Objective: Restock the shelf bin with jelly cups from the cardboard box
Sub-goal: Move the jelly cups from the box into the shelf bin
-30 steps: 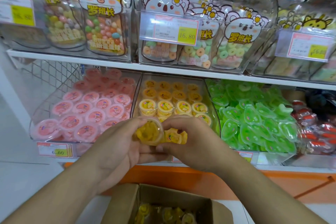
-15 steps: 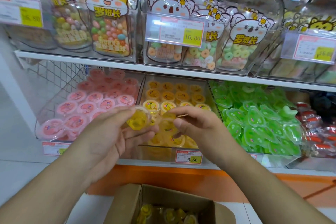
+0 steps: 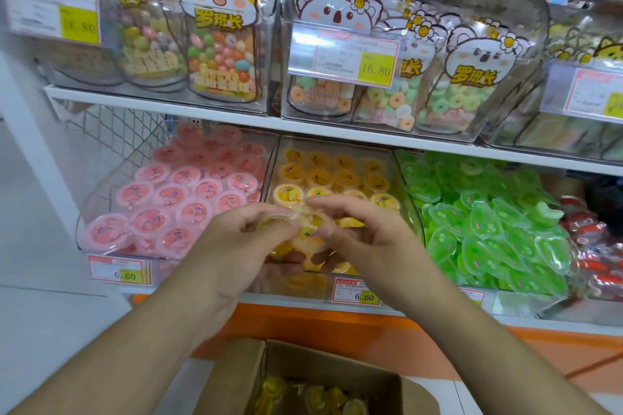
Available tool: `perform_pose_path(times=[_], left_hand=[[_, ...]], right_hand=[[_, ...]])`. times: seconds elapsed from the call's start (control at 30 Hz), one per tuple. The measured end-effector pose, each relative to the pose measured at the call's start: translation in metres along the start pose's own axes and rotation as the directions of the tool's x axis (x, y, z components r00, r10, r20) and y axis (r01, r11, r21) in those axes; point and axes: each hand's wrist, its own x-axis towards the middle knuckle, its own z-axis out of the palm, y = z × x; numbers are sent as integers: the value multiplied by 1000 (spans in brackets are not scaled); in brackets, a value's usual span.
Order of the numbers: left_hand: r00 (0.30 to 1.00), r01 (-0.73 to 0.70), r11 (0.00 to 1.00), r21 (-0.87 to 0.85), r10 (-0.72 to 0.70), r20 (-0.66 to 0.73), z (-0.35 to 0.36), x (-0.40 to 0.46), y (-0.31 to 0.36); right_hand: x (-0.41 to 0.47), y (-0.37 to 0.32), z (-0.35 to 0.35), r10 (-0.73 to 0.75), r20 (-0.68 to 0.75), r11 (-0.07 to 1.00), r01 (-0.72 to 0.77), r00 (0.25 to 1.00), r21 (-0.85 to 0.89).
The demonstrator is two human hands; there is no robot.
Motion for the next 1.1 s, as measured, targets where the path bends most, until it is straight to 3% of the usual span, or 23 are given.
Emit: perform_pose_path(times=[0.1,0.23,0.47,0.63,0.83,1.03,1.1], left_hand=[[1000,11,999,-42,-11,-8,-3,4,-2],[1000,-26,1000,16,26,5,1,1,-1],[992,-67,998,10,68,-105,-9,6,0],[994,-56,997,45,60,-92,-13,5,-1],[995,-62,997,54,66,-77,-12,3,0],[998,-56,996,70,58,-20,-10,1,3],[995,-99,978,182,102,-4,-11,0,2]], right_hand=[[-2,1,2,-107,37,956,113,994,-271],[1,3,7,-171,-24,911,149,985,-384],[18,15,-3,-116,-163,777,-13,980,-630],[34,38,0,-40,-116,734,-50,992,-677],[39,60,-1,-207,-99,639,58,973,-767],[36,58,-7,-173,-94,609,32,980,-792],[33,49,-9,-206,-86,634,67,975,-770]])
